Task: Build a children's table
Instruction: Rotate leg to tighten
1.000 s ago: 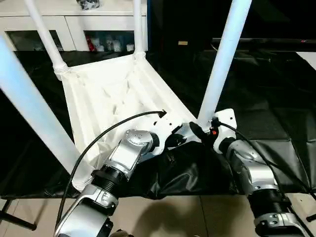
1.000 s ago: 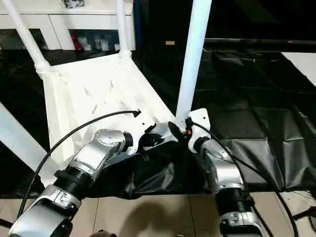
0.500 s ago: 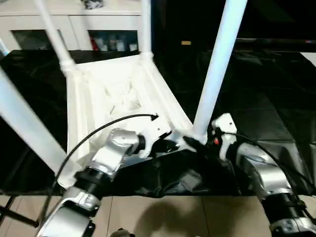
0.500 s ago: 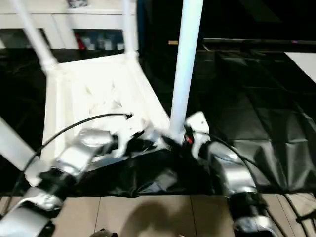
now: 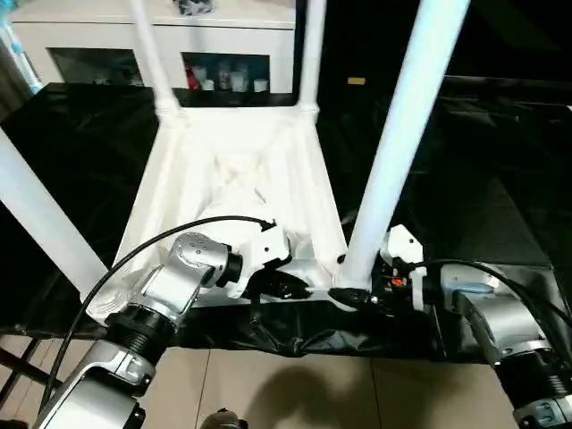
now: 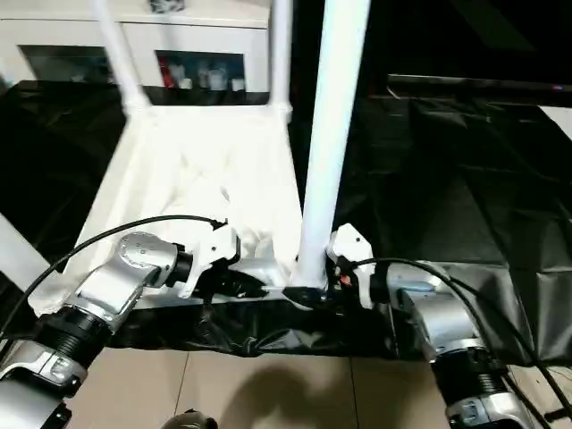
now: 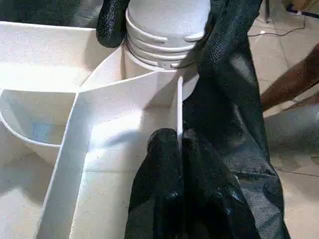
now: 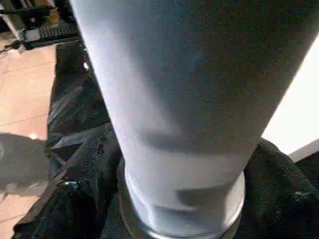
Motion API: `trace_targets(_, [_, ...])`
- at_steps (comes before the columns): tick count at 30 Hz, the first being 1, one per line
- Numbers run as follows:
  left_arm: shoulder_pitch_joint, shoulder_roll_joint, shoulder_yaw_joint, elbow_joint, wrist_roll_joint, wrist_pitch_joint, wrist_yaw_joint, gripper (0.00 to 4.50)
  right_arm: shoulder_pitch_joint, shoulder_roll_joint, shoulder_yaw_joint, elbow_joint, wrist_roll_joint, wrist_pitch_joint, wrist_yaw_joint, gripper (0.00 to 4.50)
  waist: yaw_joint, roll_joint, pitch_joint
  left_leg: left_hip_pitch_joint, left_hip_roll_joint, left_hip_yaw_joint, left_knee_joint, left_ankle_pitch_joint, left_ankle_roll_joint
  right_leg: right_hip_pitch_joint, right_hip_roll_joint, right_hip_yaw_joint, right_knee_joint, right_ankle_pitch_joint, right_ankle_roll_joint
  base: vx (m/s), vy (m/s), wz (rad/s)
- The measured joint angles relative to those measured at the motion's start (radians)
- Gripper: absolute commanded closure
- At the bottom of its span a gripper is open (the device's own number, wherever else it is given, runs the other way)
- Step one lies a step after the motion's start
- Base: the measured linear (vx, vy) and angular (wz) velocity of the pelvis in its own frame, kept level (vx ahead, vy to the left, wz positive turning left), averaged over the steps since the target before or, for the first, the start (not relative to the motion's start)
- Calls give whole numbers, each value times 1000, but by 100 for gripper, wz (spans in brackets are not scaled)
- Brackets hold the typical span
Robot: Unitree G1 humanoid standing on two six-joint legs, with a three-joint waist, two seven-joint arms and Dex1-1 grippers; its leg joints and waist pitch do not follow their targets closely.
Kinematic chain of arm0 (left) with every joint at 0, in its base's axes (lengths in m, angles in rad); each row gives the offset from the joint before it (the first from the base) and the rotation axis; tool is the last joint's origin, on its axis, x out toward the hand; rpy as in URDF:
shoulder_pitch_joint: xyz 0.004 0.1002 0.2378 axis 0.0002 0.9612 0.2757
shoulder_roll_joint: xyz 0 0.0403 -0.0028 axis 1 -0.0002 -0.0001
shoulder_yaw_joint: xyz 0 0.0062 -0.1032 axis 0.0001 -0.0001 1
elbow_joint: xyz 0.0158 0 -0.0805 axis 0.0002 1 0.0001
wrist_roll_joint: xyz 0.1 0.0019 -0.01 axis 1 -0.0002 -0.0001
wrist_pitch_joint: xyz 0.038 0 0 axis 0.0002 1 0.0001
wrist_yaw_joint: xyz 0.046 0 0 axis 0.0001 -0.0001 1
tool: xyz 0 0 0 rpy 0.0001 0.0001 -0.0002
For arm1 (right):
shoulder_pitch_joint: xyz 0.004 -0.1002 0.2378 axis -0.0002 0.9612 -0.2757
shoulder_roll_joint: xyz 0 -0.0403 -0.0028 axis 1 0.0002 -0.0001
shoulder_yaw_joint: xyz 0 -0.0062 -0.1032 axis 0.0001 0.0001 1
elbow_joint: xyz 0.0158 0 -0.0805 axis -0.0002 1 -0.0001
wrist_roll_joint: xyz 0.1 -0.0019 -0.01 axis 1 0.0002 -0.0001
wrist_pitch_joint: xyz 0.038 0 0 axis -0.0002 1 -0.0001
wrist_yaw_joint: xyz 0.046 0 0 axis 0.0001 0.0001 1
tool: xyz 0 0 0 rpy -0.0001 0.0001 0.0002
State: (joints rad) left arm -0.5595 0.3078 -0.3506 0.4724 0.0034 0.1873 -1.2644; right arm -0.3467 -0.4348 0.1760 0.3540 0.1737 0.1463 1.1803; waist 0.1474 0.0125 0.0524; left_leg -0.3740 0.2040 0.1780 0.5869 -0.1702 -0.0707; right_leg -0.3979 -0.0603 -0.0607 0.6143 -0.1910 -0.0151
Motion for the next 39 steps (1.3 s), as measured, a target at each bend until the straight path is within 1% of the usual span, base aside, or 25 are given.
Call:
trace_targets(3, [0,2,-1,0,-2,0,-14,450,-1,-3,3,0,0,0,7,145,0,0,0,0,0,0,0,0,0,0,0,0,0,0,0,0,0,0])
trace_targets(6, [0,2,0,2,-5,2,-16,450,-2,-4,5,0,0,-1,9,172,0,0,0,0,0,0,0,0,0,0,0,-1,0,0,0,0,0,0])
trace_targets(10, [0,-4,1,3,-6,10,-4,450,-2,3,3,0,0,0,6,178,1,0,0,0,0,0,0,0,0,0,0,-1,0,0,0,0,0,0])
trace_targets(12, [0,-18,7,5,-3,26,32,450,2,18,-16,7,-1,4,-32,178,-1,0,0,0,0,0,1,0,0,0,0,-1,1,0,0,0,0,0])
trace_targets(14, [-7,-45,21,15,13,42,87,450,2,46,-48,26,-6,5,-102,178,-7,0,0,0,0,0,2,0,0,0,0,-1,2,1,0,0,0,0])
trace_targets(16, [-20,-72,25,32,23,54,143,450,1,70,-77,46,-7,5,-171,179,-8,0,0,1,1,0,3,1,1,0,0,-1,2,2,0,0,0,0])
trace_targets(18, [-45,-132,45,68,44,85,265,450,-19,135,-130,90,-21,9,-330,180,-20,0,0,1,1,0,4,1,1,0,0,-1,2,4,-1,0,0,0])
trace_targets(20, [-68,-191,60,95,59,122,372,450,-50,184,-166,122,-33,25,-476,180,-38,1,0,1,1,0,4,1,1,-1,-1,-1,1,6,-1,0,0,0])
trace_targets(23, [-78,-247,66,104,69,151,481,450,-68,225,-194,131,-51,39,-612,180,-47,2,-1,0,0,0,1,1,1,-2,0,-1,-1,5,0,0,0,0])
trace_targets(26, [-82,-277,68,114,82,150,545,450,-78,263,-213,138,-66,39,-704,180,-48,6,-2,0,1,0,-2,1,1,-3,0,-2,-1,4,0,0,0,0])
trace_targets(31, [-79,-285,66,110,91,145,562,450,-73,289,-229,138,-70,19,-742,180,-48,8,-2,-2,0,0,-2,1,1,-4,0,-2,-3,4,0,0,0,0])
trace_targets(32, [-78,-283,65,108,91,142,560,450,-71,293,-233,138,-69,17,-742,145,-49,8,-2,-2,0,0,-2,1,1,-4,0,-2,-3,4,0,0,0,0])
trace_targets(33, [-76,-279,63,105,91,139,557,450,-69,295,-236,136,-62,17,-740,145,-49,8,-2,-2,0,0,-2,1,1,-4,0,-2,-3,4,0,0,0,0])
trace_targets(35, [-71,-272,60,97,91,134,547,450,-60,296,-239,127,-51,17,-732,108,-50,8,-2,-1,1,0,-2,1,1,-4,0,-2,-3,4,0,0,0,0])
trace_targets(37, [-62,-256,59,85,91,124,524,450,-51,294,-239,116,-36,17,-693,102,-53,9,-2,-1,1,0,-2,1,1,-4,0,-2,-3,4,0,0,0,0])
trace_targets(39, [-57,-243,56,80,90,114,502,450,-48,283,-232,113,-31,18,-659,77,-55,9,-2,-1,1,0,-2,1,1,-4,0,-2,-2,4,0,0,0,0])
